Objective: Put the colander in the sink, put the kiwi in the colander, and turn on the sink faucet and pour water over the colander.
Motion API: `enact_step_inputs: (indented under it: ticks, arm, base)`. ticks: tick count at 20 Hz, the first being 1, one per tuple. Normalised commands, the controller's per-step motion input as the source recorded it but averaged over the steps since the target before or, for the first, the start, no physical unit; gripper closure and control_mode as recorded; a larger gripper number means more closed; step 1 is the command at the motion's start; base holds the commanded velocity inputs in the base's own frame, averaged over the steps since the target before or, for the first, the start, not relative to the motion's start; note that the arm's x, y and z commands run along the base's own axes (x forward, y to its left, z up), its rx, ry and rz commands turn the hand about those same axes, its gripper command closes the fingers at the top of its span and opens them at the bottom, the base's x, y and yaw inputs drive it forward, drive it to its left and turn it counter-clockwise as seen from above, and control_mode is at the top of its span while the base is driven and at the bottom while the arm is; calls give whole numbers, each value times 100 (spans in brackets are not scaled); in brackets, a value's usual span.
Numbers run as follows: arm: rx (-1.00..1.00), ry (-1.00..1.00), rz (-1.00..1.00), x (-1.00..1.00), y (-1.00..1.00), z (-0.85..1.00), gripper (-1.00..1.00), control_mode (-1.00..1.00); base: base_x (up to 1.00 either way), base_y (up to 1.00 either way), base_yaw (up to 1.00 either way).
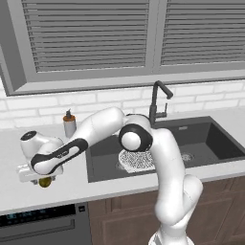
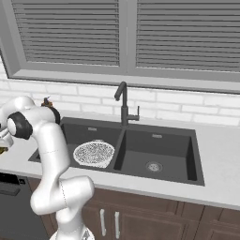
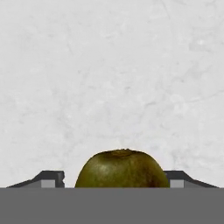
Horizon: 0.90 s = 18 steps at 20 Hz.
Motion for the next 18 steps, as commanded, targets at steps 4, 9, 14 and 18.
enact_step_inputs:
  ticks: [4,9,14,18]
  arm:
    - [0,-1,0,0,0,-3,100,-100]
    - [0,-10,-2,0,-23,28,100,-100]
    - [0,-5,-4,-3,-64,53,100,-100]
    - [0,0,0,-3,-99,32,100,-100]
  base:
    - [0,0,0]
    - [0,0,0]
    - [0,0,0]
    - [0,0,0]
